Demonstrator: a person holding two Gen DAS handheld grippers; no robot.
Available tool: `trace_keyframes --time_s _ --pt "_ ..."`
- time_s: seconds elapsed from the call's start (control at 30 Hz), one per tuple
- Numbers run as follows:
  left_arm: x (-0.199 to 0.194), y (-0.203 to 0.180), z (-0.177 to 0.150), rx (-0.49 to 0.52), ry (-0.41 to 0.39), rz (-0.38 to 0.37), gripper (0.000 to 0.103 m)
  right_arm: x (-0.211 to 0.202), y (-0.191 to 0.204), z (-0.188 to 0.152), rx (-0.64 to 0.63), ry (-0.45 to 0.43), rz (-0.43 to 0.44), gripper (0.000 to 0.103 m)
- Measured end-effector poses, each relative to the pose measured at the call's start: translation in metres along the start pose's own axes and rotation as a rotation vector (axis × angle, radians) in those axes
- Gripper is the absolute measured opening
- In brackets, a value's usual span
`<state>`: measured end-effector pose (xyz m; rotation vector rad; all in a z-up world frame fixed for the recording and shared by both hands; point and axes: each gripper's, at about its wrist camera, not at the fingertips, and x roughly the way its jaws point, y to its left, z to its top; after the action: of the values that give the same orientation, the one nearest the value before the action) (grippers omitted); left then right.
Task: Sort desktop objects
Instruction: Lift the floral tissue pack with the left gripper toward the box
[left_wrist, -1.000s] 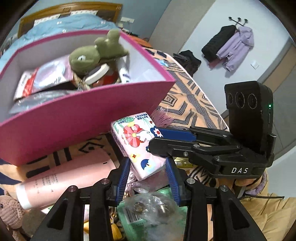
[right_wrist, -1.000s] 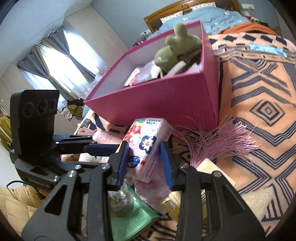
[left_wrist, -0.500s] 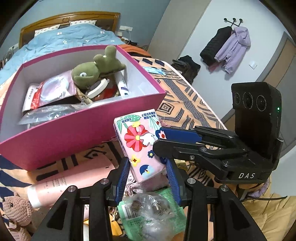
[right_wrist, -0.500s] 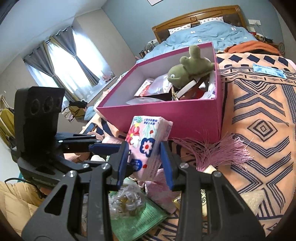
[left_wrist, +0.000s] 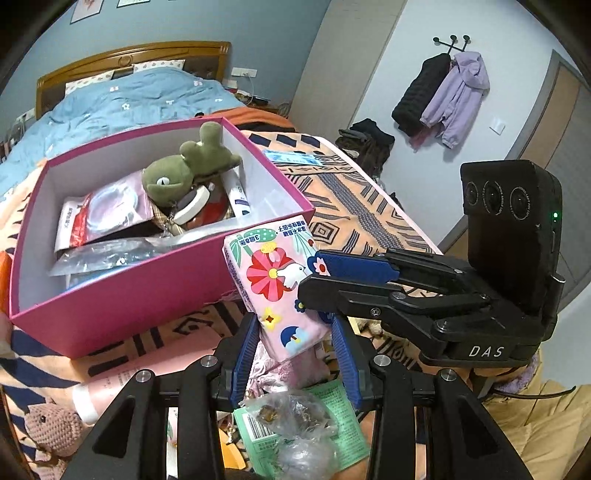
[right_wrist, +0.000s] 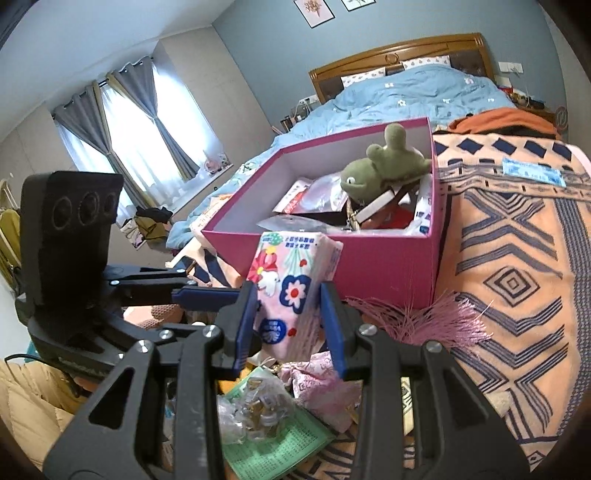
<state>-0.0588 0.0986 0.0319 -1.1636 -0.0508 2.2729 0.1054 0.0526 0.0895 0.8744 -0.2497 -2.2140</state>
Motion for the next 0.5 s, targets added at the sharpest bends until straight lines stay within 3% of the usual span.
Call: trace_keyframes --time_s 0.5 --pt "-0.005 -0.001 0.014 0.013 -0.022 0.012 0.04 -0.003 0.0 0.015 -0.021 -0.035 -0.012 0.039"
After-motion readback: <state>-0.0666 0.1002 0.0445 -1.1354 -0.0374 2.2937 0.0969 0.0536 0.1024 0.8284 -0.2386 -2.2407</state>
